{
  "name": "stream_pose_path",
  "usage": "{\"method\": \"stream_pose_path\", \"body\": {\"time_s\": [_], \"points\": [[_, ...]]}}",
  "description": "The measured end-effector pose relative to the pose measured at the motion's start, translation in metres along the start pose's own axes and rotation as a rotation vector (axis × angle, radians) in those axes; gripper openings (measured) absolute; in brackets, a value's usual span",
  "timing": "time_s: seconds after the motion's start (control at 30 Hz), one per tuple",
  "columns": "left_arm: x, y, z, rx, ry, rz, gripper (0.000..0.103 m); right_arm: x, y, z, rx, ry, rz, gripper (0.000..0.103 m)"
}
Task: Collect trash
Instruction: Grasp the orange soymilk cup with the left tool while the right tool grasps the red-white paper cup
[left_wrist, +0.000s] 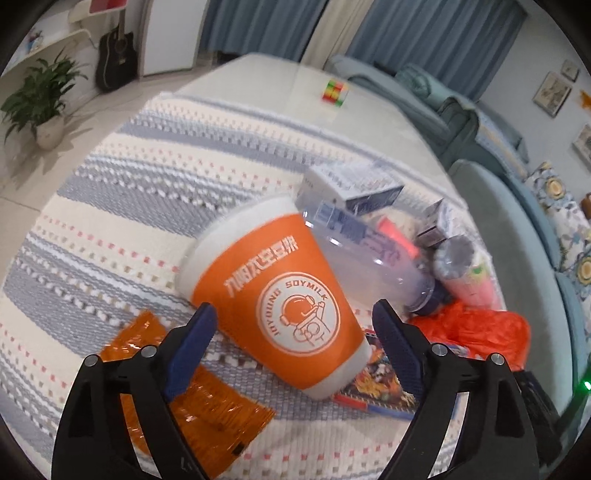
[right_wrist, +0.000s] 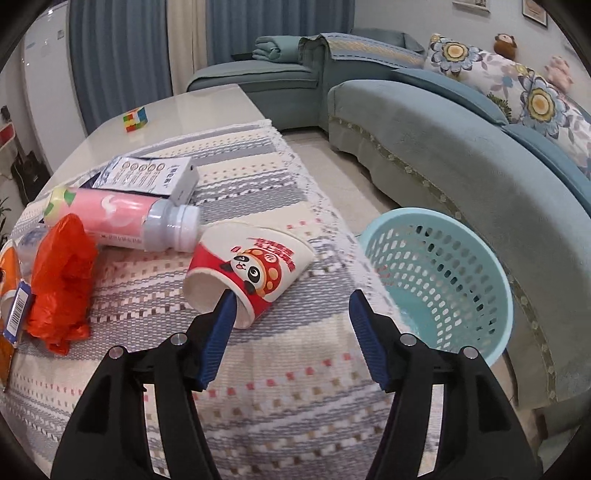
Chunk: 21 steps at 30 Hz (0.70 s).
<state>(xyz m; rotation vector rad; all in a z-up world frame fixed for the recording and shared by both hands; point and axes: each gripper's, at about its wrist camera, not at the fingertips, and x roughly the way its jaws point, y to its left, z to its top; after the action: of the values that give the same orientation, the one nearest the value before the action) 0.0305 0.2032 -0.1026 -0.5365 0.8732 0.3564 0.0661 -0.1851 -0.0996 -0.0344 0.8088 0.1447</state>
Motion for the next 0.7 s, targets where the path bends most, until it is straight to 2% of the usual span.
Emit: {"method": "stream_pose_path", "body": {"time_s": [0.17,0.23,0.27,0.4,0.57,0.7], "points": [[0.022,-0.005,0.004,-0.016,0.029,0.069,0.087,-0.02,-0.007,-0.003,0.027,-0.03,0.064,0.06],[0.026,-0.005,0.004,-0.014,0.031,0.069,0.088,-0.022,-0.006,-0.002,0.038,-0.019,0.113,0.071],[0.026,-0.003,0.004,-0.016,0.03,0.05,0.087,-0.019,-0.005,0.0,0.055,-0.002,0.151,0.077],[0.02,0.007,0.002,0.017,0.02,-0.024,0.072,0.005,-0.001,0.012,0.147,0.106,0.239,0.08],[0.016,0.021,0.005,0.083,0.044,-0.117,0.07,0.04,0.004,0.023,0.233,0.199,0.236,0.08],[0.014,0.025,0.008,0.178,0.076,-0.124,0.069,0.054,0.009,0.03,0.244,0.236,0.211,0.08]]}}
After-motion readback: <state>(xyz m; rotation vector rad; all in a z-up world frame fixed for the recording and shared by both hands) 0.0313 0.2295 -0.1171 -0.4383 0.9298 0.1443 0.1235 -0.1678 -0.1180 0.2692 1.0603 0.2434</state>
